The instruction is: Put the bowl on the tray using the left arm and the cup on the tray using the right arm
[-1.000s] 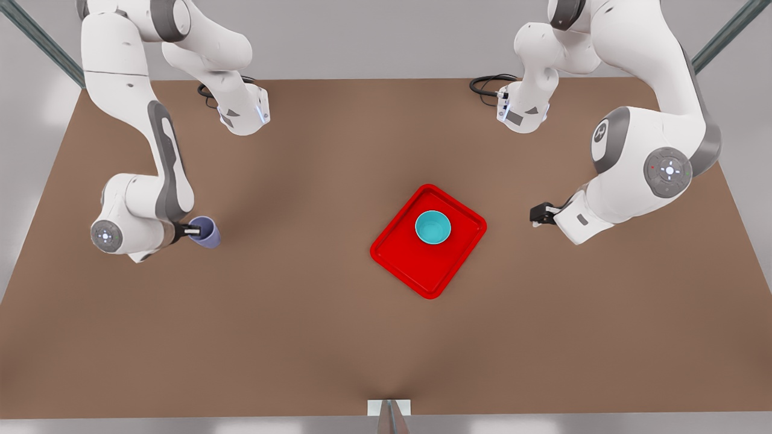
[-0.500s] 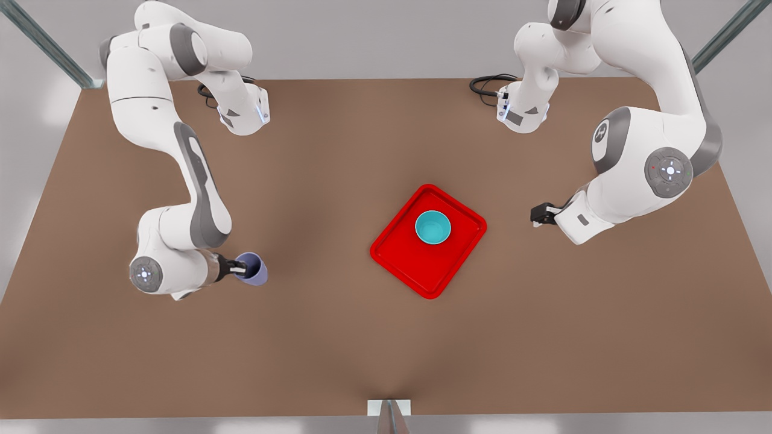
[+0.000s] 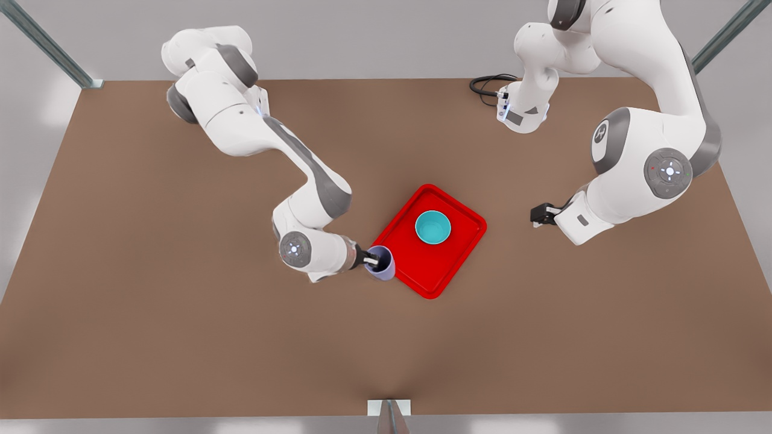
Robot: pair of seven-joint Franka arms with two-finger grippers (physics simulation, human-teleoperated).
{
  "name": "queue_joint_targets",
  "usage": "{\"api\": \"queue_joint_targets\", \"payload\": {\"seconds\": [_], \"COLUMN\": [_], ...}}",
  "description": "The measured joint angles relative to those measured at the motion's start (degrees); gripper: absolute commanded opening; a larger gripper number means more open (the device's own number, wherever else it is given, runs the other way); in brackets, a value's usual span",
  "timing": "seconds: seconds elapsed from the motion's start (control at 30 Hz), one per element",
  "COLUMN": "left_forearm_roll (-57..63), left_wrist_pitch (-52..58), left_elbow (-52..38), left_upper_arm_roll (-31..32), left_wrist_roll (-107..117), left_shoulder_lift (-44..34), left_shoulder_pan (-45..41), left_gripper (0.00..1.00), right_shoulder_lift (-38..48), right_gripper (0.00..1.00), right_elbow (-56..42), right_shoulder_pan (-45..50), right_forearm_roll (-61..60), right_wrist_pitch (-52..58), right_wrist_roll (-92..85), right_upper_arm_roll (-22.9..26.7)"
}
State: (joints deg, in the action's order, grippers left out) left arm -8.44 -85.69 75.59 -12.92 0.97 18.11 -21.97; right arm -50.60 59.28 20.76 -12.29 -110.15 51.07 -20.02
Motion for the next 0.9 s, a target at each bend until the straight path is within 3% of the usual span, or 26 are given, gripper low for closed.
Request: {"api": "queue_joint_targets", "payload": {"seconds": [0.17, 0.6, 0.63, 0.7, 0.73, 0.9], "left_forearm_roll": [0.06, 0.03, 0.04, 0.06, 0.07, 0.08], "left_wrist_pitch": [0.0, 0.0, 0.0, 0.0, 0.0, 0.0], "left_elbow": [0.0, 0.0, 0.0, 0.0, 0.0, 0.0], "left_upper_arm_roll": [0.0, 0.0, 0.0, 0.0, 0.0, 0.0], "left_wrist_roll": [0.0, 0.0, 0.0, 0.0, 0.0, 0.0], "left_shoulder_lift": [0.03, 0.09, 0.09, 0.09, 0.09, 0.09], "left_shoulder_pan": [0.01, 0.0, -0.02, -0.03, 0.0, 0.0], "left_gripper": [1.0, 1.0, 1.0, 1.0, 1.0, 1.0], "right_shoulder_lift": [-1.94, -7.94, -7.94, -7.86, -7.85, -7.59], "right_gripper": [0.21, 0.21, 0.32, 0.89, 1.0, 1.0], "right_elbow": [-0.3, 2.08, 2.08, 2.07, 2.07, 1.98], "right_shoulder_pan": [5.38, 8.01, 8.24, 8.28, 8.33, 8.33], "right_forearm_roll": [0.1, 5.31, 5.62, 6.35, 6.85, 6.84], "right_wrist_pitch": [-3.58, -8.76, -8.75, -8.49, -8.47, -8.5], "right_wrist_roll": [5.85, 5.82, 5.64, 5.97, 6.04, 5.99], "right_upper_arm_roll": [0.08, 0.6, 0.6, 0.6, 0.6, 0.51]}}
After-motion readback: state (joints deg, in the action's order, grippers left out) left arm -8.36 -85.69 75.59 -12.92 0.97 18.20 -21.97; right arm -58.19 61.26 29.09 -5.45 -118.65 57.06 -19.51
